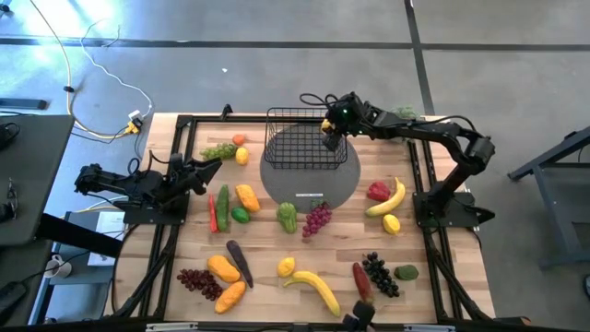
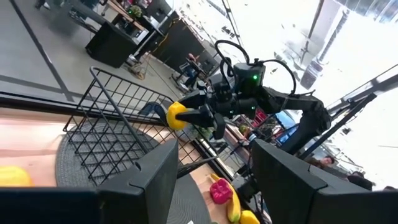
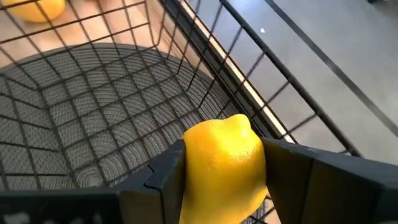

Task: Build produce basket
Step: Put the yellow lemon into the wire basket, then put the green cucumber into the wire basket

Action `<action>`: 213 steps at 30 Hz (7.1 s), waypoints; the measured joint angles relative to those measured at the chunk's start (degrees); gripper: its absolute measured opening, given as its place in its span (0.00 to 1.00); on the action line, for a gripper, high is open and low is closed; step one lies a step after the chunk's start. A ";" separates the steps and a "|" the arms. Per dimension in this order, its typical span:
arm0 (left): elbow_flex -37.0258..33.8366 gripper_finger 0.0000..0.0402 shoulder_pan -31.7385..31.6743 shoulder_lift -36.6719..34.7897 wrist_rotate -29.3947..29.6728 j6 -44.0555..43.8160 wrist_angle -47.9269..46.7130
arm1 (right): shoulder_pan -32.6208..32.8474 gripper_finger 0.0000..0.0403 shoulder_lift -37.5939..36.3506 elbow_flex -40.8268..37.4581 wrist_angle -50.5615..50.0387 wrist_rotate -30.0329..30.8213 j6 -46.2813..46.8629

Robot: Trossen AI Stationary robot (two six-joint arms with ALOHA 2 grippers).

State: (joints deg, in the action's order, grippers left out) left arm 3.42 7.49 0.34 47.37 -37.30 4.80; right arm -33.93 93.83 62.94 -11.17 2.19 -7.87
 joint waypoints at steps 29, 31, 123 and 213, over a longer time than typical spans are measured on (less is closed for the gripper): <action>0.00 0.48 0.00 0.00 -0.90 0.46 0.00 | 2.11 0.39 4.54 0.00 -2.79 2.30 -1.21; 0.00 0.48 0.00 0.00 -1.53 0.48 -0.04 | 2.11 0.39 4.54 0.00 -2.99 2.31 -1.21; 30.88 0.70 0.00 37.33 -19.62 -25.39 -41.85 | 25.06 0.62 -12.99 0.00 -19.68 12.84 34.90; 31.67 0.31 -0.02 77.97 -27.66 -62.08 -51.38 | 22.27 0.62 -12.95 0.00 -23.81 15.74 19.36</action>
State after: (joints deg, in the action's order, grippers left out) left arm 35.10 7.46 78.31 19.71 -99.38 -46.58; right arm -11.66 80.88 62.94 -34.98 17.93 11.49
